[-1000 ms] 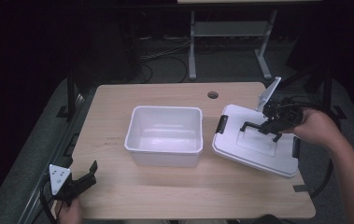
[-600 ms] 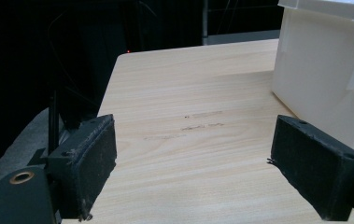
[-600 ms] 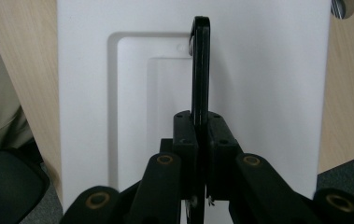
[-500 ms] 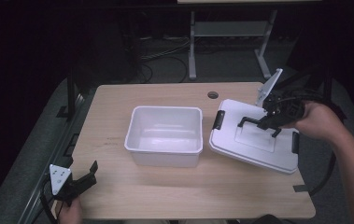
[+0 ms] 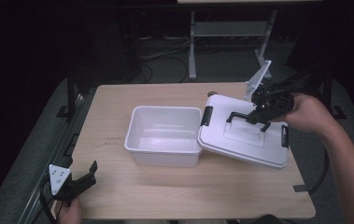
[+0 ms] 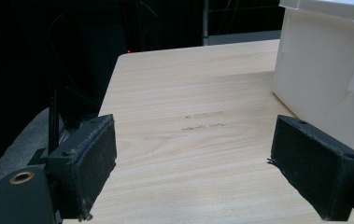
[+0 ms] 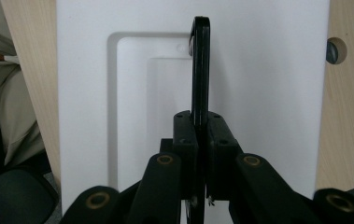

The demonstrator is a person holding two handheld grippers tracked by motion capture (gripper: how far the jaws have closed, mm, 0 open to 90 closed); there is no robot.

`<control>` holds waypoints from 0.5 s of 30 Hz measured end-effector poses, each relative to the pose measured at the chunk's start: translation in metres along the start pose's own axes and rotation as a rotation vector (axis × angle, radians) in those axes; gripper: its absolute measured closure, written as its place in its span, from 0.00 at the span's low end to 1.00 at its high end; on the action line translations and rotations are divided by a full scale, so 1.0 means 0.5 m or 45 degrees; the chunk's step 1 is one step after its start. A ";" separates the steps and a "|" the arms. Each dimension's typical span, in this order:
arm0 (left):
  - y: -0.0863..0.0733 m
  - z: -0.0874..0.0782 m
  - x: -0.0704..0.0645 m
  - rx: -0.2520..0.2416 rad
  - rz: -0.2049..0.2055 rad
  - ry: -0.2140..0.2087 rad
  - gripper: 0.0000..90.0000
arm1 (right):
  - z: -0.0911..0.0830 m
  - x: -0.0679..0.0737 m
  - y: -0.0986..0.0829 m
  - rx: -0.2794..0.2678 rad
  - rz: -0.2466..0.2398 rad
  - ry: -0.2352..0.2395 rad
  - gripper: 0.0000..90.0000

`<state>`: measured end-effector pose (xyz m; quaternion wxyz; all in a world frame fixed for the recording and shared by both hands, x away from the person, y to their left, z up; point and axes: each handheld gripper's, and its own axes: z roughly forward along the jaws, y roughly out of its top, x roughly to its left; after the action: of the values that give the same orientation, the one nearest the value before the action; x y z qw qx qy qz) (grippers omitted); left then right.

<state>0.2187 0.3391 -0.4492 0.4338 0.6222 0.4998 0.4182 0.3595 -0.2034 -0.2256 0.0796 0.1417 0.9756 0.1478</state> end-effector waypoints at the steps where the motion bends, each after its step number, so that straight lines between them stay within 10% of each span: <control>1: 0.000 0.000 0.000 0.000 0.000 0.000 0.15 | -0.001 0.001 0.005 0.006 0.001 0.000 0.94; 15: 0.000 0.000 0.001 -0.002 0.000 0.000 0.15 | 0.002 0.004 0.060 0.006 -0.053 0.008 0.94</control>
<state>0.2186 0.3394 -0.4491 0.4344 0.6219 0.4994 0.4186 0.3652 -0.1752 -0.2175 0.0790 0.1212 0.9789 0.1442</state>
